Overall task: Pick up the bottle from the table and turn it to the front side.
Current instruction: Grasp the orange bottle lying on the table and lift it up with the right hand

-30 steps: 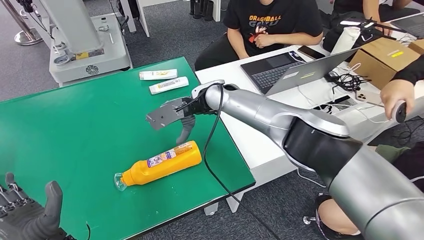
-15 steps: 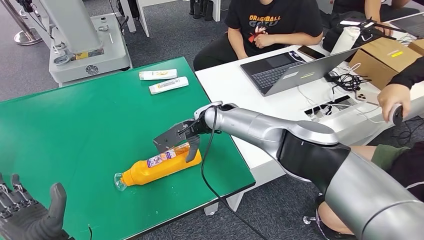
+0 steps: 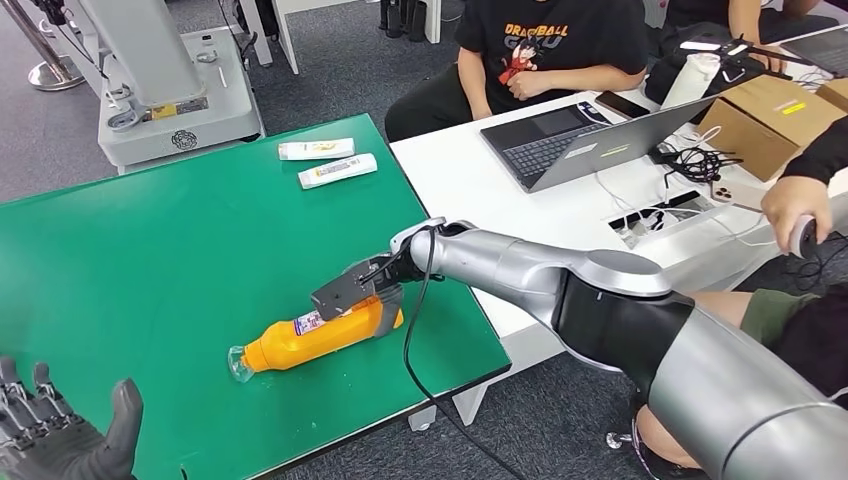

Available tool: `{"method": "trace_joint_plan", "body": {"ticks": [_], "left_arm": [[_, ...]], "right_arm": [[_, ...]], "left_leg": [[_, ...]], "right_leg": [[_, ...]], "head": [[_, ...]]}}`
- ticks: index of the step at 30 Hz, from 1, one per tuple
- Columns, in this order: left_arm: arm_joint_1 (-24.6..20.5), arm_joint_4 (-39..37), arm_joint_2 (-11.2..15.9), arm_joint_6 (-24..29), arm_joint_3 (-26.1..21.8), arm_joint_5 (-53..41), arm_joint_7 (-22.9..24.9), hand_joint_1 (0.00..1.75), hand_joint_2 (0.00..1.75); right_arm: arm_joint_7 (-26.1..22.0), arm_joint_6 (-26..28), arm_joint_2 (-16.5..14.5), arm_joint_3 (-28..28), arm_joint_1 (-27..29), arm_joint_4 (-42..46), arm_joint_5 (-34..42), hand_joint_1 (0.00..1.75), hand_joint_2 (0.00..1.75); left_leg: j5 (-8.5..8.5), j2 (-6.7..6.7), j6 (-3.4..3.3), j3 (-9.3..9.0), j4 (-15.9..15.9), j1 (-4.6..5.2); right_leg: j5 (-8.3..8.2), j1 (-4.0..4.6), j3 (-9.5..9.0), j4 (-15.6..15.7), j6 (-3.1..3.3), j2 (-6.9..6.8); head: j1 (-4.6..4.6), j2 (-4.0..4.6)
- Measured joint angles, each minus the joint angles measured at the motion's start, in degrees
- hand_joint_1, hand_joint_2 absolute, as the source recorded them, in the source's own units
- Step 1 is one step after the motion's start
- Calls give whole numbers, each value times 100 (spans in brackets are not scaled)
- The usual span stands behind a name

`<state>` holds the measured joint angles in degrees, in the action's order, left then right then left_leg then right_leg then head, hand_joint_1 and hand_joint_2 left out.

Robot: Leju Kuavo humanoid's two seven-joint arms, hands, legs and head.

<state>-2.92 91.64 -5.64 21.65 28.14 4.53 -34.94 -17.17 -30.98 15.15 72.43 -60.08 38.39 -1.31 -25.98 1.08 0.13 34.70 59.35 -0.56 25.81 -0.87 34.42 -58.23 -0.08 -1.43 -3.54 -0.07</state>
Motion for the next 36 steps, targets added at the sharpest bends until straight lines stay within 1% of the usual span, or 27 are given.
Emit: {"method": "trace_joint_plan", "body": {"ticks": [9, 12, 16, 22, 36], "left_arm": [[418, 205, 161, -76, -95, -129, 91, 0, 175], [586, 335, 195, -155, -102, -222, 185, 0, 175], [730, 435, 213, -200, -143, -283, 233, 0, 175], [782, 487, 213, -206, -195, -317, 255, 0, 175], [785, 491, 212, -229, -234, -320, 303, 0, 175]], "right_arm": [[-229, 155, 54, 75, 149, 255, -125, 0, 175], [-141, 371, 54, 83, 229, 324, -284, 0, 175], [115, 788, 53, 80, 345, 345, -532, 0, 175], [393, 1091, 30, 54, 430, 230, -682, 0, 175], [406, 1187, 21, -52, 518, 54, -835, 0, 175]], "left_leg": [[-1, 4, 0, 0, -2, 0], [0, 3, 0, -1, -2, -1], [0, -1, 0, 1, -2, -1], [0, -2, 0, 2, -1, 0], [0, -1, 0, 1, -1, 0]], "right_leg": [[0, 0, 1, 0, 0, 4], [1, 1, 1, 0, 0, 2], [1, 0, 1, 0, 0, -3], [0, -1, 0, 0, -1, -3], [0, 0, 1, 0, 0, -2]], "head": [[2, 0], [2, 0], [1, 0], [0, 0], [1, 0]]}}
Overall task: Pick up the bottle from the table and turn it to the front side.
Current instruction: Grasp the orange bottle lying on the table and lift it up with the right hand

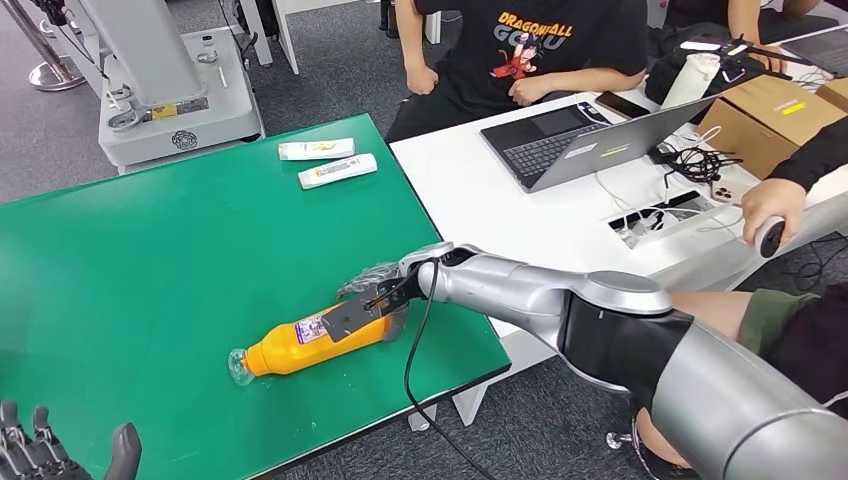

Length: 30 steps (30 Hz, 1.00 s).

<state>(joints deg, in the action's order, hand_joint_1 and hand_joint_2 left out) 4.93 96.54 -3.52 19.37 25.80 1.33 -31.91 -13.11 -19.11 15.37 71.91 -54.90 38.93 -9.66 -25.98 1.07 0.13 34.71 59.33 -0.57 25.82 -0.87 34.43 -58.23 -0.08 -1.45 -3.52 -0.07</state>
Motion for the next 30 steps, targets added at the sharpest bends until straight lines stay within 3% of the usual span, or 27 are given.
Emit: {"method": "trace_joint_plan", "body": {"ticks": [9, 10, 14, 15, 30], "left_arm": [[2, 0, 0, 1, -3, 0, 0, 0, 175], [4, -1, 0, 4, -3, 0, 0, 0, 175], [27, -2, 0, 26, -3, 0, 0, 0, 175], [31, -2, 0, 32, -3, 0, 0, 0, 175], [64, -2, -2, 52, -8, -1, -2, 0, 175]], "right_arm": [[-7, 38, 0, -13, 23, -33, 0, 0, 175], [-16, 44, 0, -15, 27, -34, 0, 9, 175], [-114, 91, 0, -40, 61, -43, -33, 161, 175], [-140, 106, 0, -48, 75, -46, -47, 171, 175], [-362, 179, 0, -248, 211, -70, -101, 175, 175]], "left_leg": [[0, 0, 0, 0, 0, 0], [0, 0, 0, 0, 0, 0], [0, 0, 0, 0, 0, 0], [0, 0, 0, 0, 0, 0], [0, 0, 0, 0, 0, 0]], "right_leg": [[0, 0, 0, 0, 0, 0], [0, 0, 0, 0, 0, 0], [0, 0, 0, 0, 0, 0], [0, 0, 0, 0, 0, 0], [0, 0, 0, 0, 0, 0]], "head": [[-1, 0], [-1, 0], [-1, 0], [-1, 0], [0, 0]]}}
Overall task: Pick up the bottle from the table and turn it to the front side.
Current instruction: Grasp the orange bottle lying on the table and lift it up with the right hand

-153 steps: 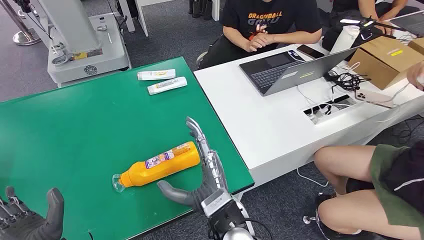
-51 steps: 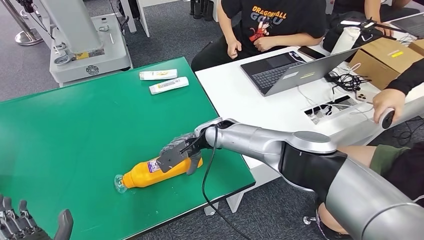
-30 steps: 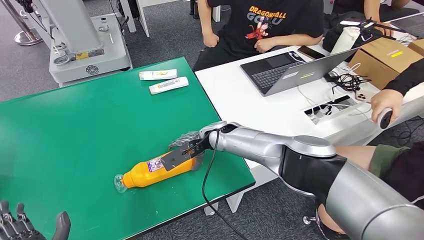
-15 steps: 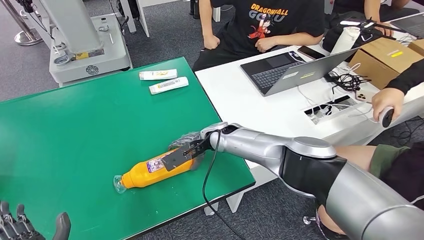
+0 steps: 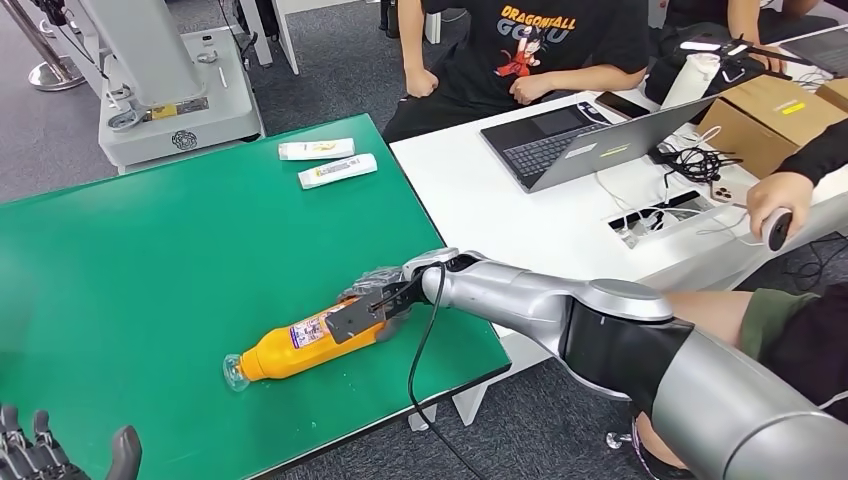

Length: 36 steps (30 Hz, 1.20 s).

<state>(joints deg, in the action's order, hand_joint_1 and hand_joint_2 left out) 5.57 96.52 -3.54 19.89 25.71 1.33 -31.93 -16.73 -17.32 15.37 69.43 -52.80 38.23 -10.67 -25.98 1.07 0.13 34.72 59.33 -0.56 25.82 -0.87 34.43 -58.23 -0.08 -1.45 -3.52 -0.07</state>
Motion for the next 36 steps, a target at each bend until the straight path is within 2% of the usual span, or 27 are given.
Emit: {"method": "trace_joint_plan", "body": {"ticks": [20, 22, 27, 32, 36], "left_arm": [[65, 0, -2, 90, -36, 1, -35, 0, 175], [67, 0, -3, 102, -37, -1, -38, 0, 175], [122, 1, -10, 179, -38, -37, -80, 0, 175], [112, 0, -35, 200, -38, -54, -120, 0, 175], [23, 0, -62, 170, -38, -72, -135, 0, 175]], "right_arm": [[-131, 299, 0, -337, 91, 12, -4, 175, 175], [-149, 452, 0, -349, 108, 22, -2, 175, 175], [-296, 1685, -9, -774, 396, 233, -37, 175, 175], [-560, 3065, -42, -1576, 991, 876, -321, 175, 175], [-754, 3931, -64, -2246, 1563, 1562, -414, 175, 175]], "left_leg": [[0, 0, 0, 1, 0, 0], [0, 0, 0, 1, 0, 0], [0, -2, 0, 1, -1, -1], [-1, -4, 0, 4, -1, -1], [-1, -7, 0, 5, -1, -1]], "right_leg": [[0, 0, 0, 0, 0, 0], [0, 0, 0, 0, 0, 0], [1, 1, 0, 0, 0, -2], [2, 1, 1, 1, -1, -4], [3, 1, 3, 2, -1, -8]], "head": [[0, 0], [0, 0], [-1, 0], [-1, 0], [-1, 0]]}}
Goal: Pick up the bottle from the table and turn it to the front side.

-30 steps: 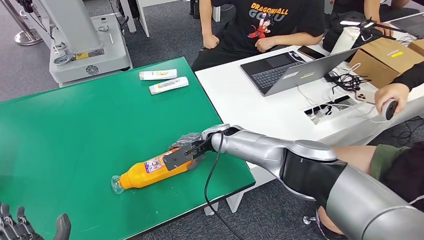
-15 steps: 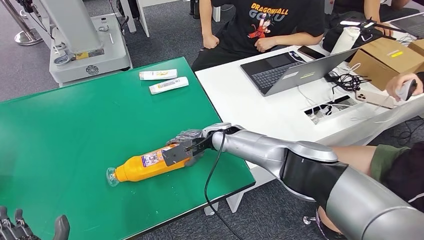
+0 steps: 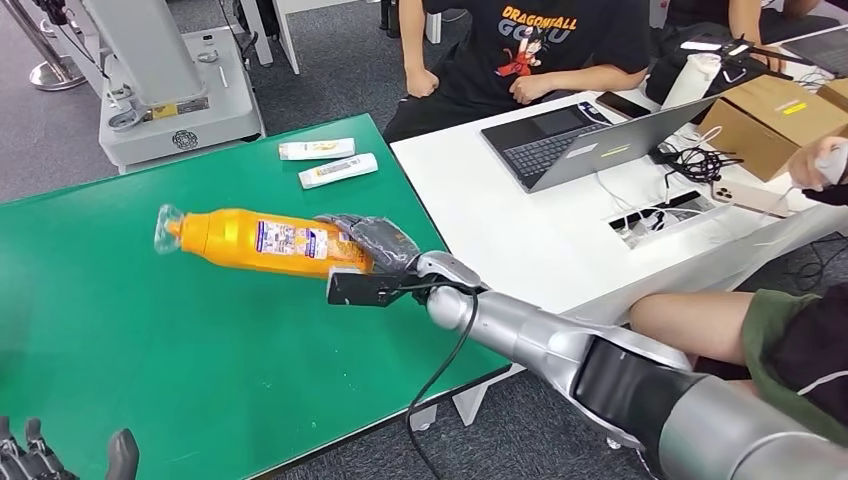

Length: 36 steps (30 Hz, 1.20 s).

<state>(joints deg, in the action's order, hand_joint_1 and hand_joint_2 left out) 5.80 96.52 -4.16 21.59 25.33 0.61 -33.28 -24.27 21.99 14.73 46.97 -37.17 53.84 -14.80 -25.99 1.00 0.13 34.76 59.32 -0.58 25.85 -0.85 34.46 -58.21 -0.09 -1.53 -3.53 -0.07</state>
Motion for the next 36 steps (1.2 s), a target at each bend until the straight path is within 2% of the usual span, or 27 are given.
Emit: {"method": "trace_joint_plan", "body": {"ticks": [3, 6, 10, 13, 22, 27, 36], "left_arm": [[-108, 0, 1, -5, 0, -51, -32, 0, 175], [-242, -6, 3, -22, 1, -97, -44, 0, 175], [-447, -49, 6, -249, 2, -51, -9, 0, 175], [-651, -145, 7, -489, 3, 50, 138, 0, 175], [-1308, -655, 46, -1646, 52, 593, 680, 0, 175], [-1490, -845, 60, -1753, 48, 634, 714, 0, 175], [-1534, -964, 60, -1778, 46, 626, 715, 0, 175]], "right_arm": [[-244, 600, -16, -513, 579, 670, 0, 175, 175], [-385, 936, -67, -912, 1106, 1271, -31, 175, 175], [-457, 1107, -247, -1297, 1739, 2007, -187, 175, 175], [-443, 1040, -414, -1420, 1997, 2344, -302, 175, 175], [-416, 265, -731, -1561, 1992, 2397, -432, 175, 175], [-450, 189, -833, -1648, 1921, 2257, -436, 175, 175], [-454, 174, -899, -1705, 1914, 2185, -437, 175, 175]], "left_leg": [[0, -7, 0, 4, -1, 0], [0, -8, 0, 5, -2, 0], [-3, 3, 1, 5, -3, 0], [-2, 4, 1, 4, -3, 0], [5, 4, 1, 3, -3, 0], [4, 3, 1, 6, -2, 0], [3, 3, 2, 7, -3, 0]], "right_leg": [[1, 0, 1, 0, 0, -7], [3, 0, 1, 0, 1, -8], [4, 0, 4, 0, 2, 1], [3, 1, 6, -1, 3, 3], [-2, 1, 5, -3, 5, 4], [-2, 1, 6, -3, 4, 2], [1, 1, 8, -2, 3, 3]], "head": [[1, 0], [0, 0], [0, 0], [1, 0], [0, 0], [-1, 0], [0, 0]]}}
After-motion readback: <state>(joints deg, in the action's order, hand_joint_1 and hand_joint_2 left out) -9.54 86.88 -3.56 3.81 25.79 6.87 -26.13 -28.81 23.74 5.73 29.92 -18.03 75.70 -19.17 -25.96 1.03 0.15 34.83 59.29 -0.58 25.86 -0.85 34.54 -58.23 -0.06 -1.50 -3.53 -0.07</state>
